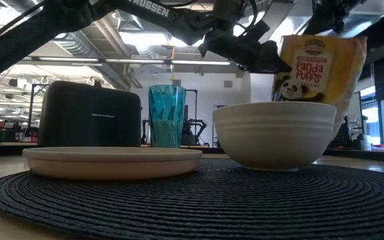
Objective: Arrange a breakfast setting
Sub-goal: Pour the cereals from the cereal box into the white bowl
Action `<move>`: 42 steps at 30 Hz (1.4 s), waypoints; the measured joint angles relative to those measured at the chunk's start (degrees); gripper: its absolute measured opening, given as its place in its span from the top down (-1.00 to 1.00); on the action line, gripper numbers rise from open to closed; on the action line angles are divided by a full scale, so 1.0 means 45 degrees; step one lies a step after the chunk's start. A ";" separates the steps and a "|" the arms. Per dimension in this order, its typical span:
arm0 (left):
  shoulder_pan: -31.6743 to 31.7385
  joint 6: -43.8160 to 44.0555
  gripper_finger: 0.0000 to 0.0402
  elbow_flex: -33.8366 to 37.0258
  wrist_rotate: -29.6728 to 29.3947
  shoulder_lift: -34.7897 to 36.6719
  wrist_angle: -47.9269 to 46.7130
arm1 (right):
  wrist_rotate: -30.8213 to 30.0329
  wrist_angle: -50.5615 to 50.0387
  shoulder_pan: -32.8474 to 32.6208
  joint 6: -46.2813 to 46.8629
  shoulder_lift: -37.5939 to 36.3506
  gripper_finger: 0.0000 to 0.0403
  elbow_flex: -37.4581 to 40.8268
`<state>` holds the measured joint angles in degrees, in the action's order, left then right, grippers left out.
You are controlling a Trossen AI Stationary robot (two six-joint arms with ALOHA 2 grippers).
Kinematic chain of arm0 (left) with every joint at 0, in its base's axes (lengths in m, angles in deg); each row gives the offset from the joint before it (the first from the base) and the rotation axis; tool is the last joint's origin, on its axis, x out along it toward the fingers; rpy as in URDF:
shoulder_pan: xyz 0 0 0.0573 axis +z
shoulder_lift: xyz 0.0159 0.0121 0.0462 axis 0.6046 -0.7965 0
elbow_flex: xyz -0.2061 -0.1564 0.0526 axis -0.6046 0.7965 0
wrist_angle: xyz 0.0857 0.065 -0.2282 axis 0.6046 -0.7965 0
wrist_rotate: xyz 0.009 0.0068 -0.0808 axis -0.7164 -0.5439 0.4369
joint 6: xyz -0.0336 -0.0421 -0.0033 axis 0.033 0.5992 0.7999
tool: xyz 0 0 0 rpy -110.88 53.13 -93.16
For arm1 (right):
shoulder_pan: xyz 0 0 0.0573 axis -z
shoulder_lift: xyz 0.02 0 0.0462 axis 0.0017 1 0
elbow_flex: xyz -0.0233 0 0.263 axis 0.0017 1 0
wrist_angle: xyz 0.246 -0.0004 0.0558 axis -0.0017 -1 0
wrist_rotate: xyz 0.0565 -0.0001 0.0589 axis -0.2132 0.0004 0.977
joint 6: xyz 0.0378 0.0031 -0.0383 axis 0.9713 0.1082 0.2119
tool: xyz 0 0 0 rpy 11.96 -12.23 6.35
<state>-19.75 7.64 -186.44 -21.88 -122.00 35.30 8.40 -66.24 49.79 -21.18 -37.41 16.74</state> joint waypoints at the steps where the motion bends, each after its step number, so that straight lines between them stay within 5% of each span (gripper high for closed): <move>1: 0.0007 0.0004 -0.70 0.0000 -0.0044 0.0000 0.0005 | -0.0122 -0.0277 0.0000 -0.0026 0.0000 1.00 -0.0005; 11: -0.0158 -0.0123 -0.70 -0.0002 0.0035 0.0000 0.0001 | -0.1065 -0.1250 0.0000 -0.0084 -0.0006 1.00 0.0692; 22: 0.0043 -0.0247 -0.70 -0.0005 -0.1495 0.0073 -0.0136 | -0.2028 -0.1081 0.0000 0.0207 0.0495 1.00 0.1336; 37: -0.0980 -0.1308 -0.70 -0.0014 -0.0492 0.1185 -0.1470 | -0.2418 0.0756 0.0005 0.0673 0.0151 0.99 0.1336; 42: -0.0366 -0.0605 -0.70 -0.0024 0.1324 0.1883 -0.3004 | -0.2362 0.0756 0.0005 0.0823 0.0117 0.99 0.1336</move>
<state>-21.39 4.92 -186.55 -15.92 -113.52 21.78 -2.23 -62.84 49.81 -17.47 -36.88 22.75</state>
